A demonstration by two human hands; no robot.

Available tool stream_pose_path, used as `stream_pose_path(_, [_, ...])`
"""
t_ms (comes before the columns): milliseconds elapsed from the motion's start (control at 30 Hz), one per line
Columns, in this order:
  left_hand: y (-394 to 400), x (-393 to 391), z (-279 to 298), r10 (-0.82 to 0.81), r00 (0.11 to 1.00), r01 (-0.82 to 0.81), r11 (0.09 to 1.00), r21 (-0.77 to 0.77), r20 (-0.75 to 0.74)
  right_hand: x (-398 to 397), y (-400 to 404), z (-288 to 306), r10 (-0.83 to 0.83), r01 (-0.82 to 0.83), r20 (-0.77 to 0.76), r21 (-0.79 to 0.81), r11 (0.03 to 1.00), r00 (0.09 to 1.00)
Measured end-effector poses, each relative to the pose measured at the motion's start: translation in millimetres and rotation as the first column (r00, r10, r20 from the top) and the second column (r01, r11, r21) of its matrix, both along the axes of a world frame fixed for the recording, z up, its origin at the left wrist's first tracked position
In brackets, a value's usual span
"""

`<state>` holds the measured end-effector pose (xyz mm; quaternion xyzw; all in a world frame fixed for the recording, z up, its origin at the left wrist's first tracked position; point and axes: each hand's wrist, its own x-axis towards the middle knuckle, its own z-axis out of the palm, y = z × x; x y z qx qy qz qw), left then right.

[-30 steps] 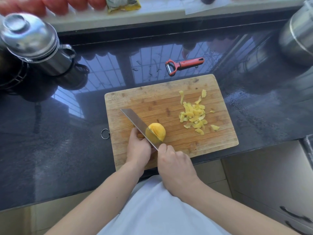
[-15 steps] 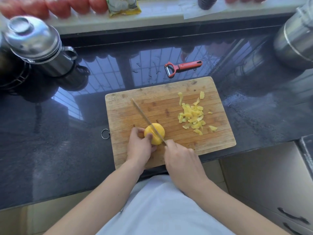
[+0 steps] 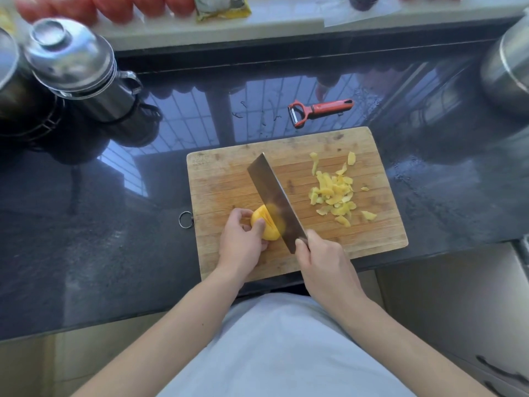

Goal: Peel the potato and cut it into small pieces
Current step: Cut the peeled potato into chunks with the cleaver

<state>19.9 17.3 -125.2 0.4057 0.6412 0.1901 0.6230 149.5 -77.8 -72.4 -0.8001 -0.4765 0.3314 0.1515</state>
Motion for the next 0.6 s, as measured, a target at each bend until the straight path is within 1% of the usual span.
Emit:
stream_pose_path(200, [1, -1, -2, -0.017, 1.000, 0.017, 1.000, 0.007, -0.006, -2, -2, 1, 0.055, -0.056, 0.086, 0.007, 0.998, 0.995])
stream_pose_path(267, [1, -2, -2, -0.021, 1.000, 0.021, 1.000, 0.010, -0.009, -2, -4, 0, 0.058, -0.057, 0.092, -0.011, 0.998, 0.994])
stream_pose_path(333, [1, -2, -2, -0.023, 1.000, 0.023, 1.000, 0.012, -0.014, -2, -5, -1, 0.043, -0.040, 0.066, -0.055, 0.998, 0.997])
stream_pose_path(500, [3, -3, -2, -0.048, 0.999, 0.048, 0.999, 0.015, -0.012, 1, 12, -1, 0.042, -0.039, 0.025, -0.095, 0.995, 0.999])
stream_pose_path(600, [7, -5, -1, -0.054, 0.999, 0.054, 0.998, -0.013, 0.000, 23, 31, -6, -0.002, -0.014, -0.113, -0.145, 0.989, 0.994])
